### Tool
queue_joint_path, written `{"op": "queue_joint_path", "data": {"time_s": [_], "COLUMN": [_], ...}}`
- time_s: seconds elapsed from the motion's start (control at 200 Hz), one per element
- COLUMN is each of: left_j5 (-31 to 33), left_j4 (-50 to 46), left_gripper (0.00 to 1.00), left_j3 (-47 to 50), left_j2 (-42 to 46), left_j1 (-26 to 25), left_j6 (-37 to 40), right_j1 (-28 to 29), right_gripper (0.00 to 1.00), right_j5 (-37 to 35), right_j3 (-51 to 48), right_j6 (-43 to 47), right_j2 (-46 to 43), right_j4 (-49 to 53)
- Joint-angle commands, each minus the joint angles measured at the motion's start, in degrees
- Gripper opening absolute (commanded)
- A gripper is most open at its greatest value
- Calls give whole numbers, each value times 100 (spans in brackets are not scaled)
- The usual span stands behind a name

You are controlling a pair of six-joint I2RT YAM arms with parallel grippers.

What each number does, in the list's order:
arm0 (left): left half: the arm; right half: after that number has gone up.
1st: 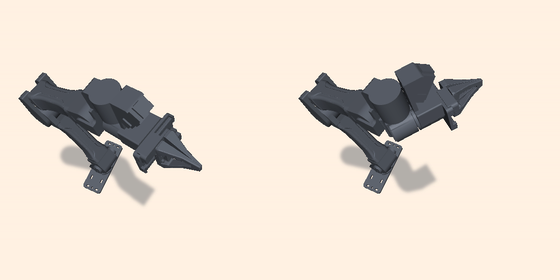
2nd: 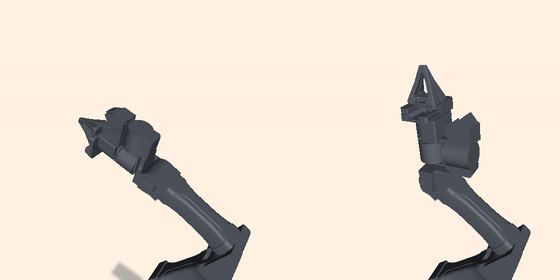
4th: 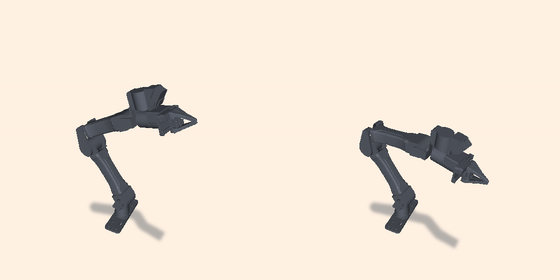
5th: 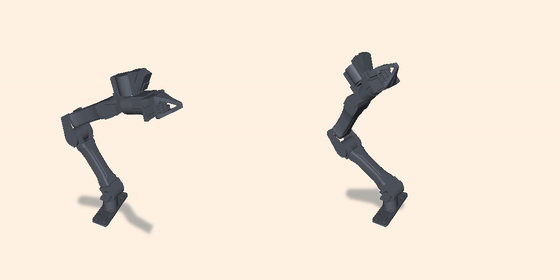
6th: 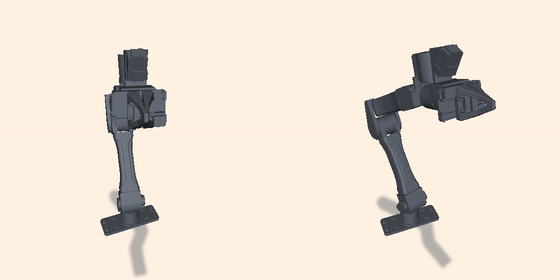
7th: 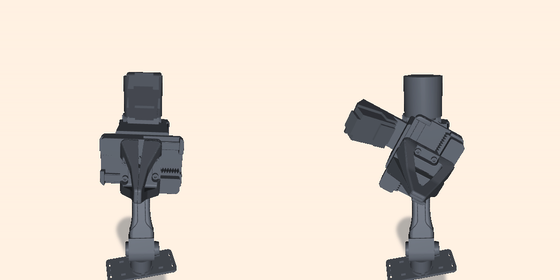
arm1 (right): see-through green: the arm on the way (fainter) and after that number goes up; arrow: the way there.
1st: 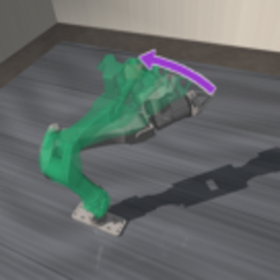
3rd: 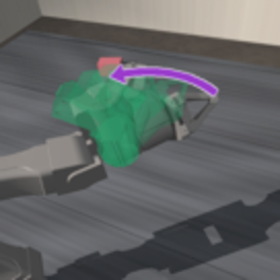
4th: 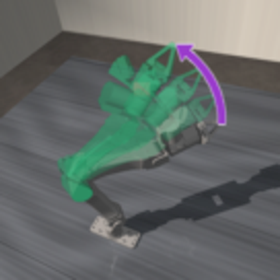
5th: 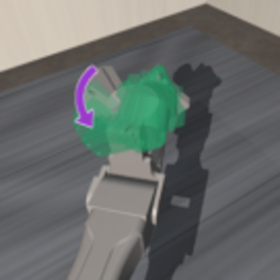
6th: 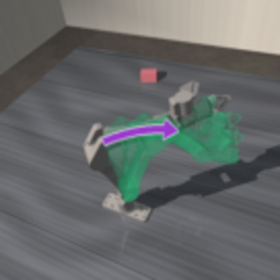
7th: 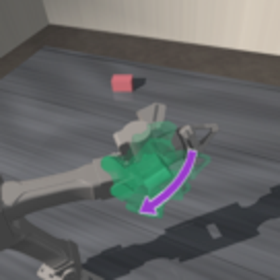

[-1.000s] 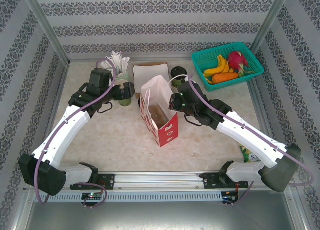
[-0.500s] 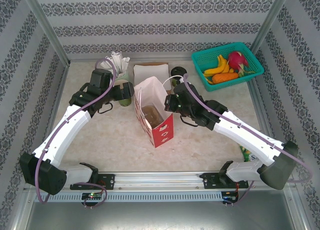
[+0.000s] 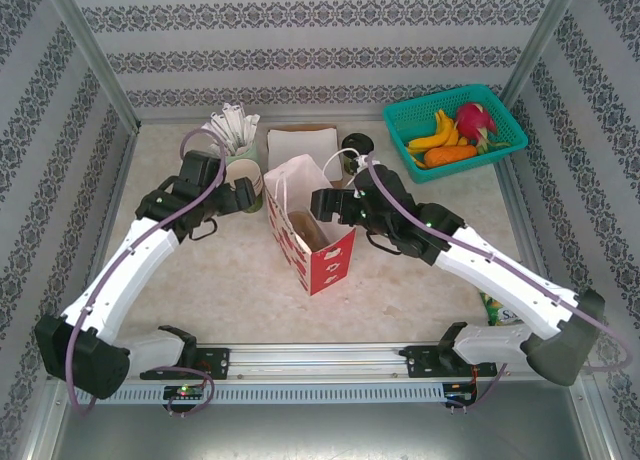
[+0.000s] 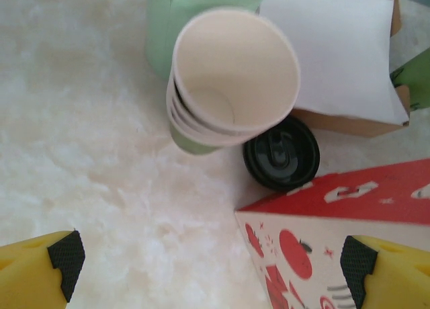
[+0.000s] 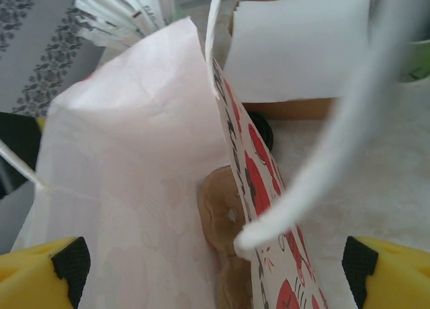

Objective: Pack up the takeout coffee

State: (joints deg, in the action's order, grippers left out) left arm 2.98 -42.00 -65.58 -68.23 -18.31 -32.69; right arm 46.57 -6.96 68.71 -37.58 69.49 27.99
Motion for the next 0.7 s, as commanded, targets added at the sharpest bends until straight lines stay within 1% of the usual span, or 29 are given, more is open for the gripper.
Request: {"op": "queue_joint_path", "data": {"time_s": [0.0,0.08,0.24,0.45,0.56,0.694], "left_j5": [-511,-708,-773,-641,-758,-831], "left_j4": [235,417,808,1057,1059,1040], "left_gripper": [100,100,100,100,100,100], "left_j3": [381,477,463,280,169,62], "left_j2": [154,-33,-425,-754,-971,-1204], "left_j1": [-43,-90,-105,-110,-111,-109], "left_j6": [-608,-774,-938,-985,-981,-1002], "right_j1": [-155,-238,-237,-213,-222,-247], "right_gripper": [98,98,98,98,98,98], "right_j5": [611,1026,1782,2123,2119,2108], "right_j3": [-214,-332,-455,-594,-640,-481], "right_j6": [586,631,889,960,1061,1353], "right_j2": [-233,-282,-279,-372,-458,-520], "right_j4": [-206,-331,-463,-635,-623,-354]}}
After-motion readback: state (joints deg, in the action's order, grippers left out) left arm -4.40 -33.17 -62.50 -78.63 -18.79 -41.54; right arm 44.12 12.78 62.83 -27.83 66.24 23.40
